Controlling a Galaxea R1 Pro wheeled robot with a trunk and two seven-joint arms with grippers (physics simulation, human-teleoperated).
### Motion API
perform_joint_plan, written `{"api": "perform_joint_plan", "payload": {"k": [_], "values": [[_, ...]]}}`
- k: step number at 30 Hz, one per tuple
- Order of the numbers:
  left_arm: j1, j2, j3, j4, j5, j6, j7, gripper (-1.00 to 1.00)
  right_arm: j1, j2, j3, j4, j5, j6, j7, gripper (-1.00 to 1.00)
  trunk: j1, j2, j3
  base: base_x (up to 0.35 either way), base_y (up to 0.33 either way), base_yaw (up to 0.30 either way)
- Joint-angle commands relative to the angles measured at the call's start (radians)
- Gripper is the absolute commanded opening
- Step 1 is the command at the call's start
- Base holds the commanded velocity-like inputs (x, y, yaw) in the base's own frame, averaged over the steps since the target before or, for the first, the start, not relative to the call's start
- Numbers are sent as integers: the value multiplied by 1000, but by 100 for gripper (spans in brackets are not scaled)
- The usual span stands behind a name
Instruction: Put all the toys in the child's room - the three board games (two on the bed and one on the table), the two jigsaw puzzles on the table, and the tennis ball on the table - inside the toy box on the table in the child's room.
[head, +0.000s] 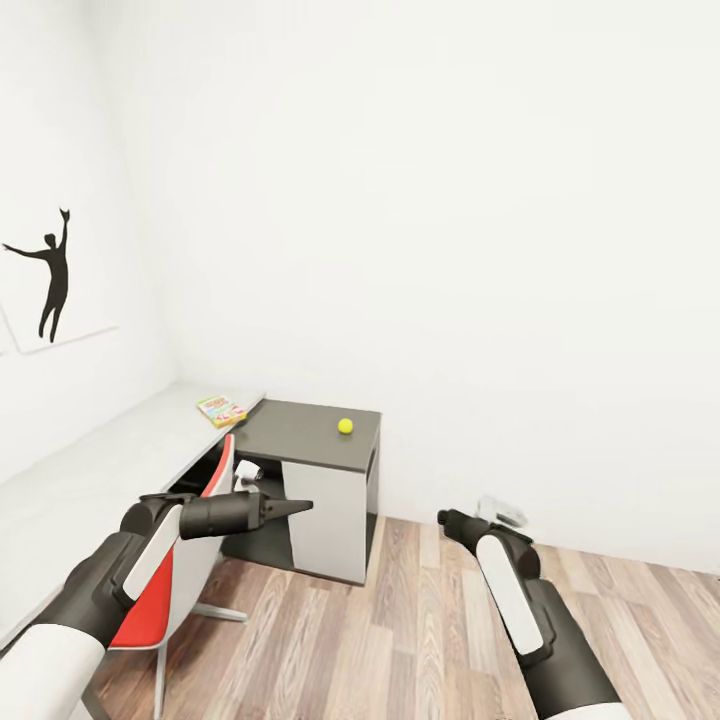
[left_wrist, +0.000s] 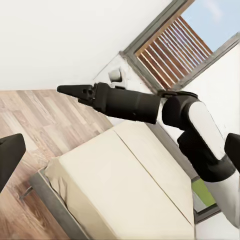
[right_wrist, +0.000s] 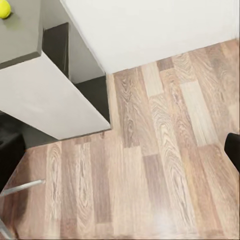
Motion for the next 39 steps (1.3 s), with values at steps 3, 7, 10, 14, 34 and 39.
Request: {"api": "perform_joint_plan", "payload": {"k": [3,7,10,14,34,39], "values": [[0,1,-2,0,6,7,0,100,21,1,12,79,-9,-77,-9,100,0,-1,0,-115,0,-34],[2,1,-2,1,6,7,2,100,33,2,68,224,-8,-217,-9,100,0,-1,1,-97,0,-10],[4,-1,-2,2,6,7,2,100,35,2,100,323,-7,-321,-9,100,0,-1,1,-50,0,-3],[5,-1,-2,2,6,7,3,100,36,4,119,466,-8,-446,-9,100,0,-1,1,-14,0,-1],[6,-4,-2,2,6,7,4,100,36,4,138,686,-6,-609,31,100,0,-1,1,-1,0,0],[6,-7,-3,2,7,7,5,100,36,5,157,693,-6,-613,35,100,0,-1,1,0,0,0]]}}
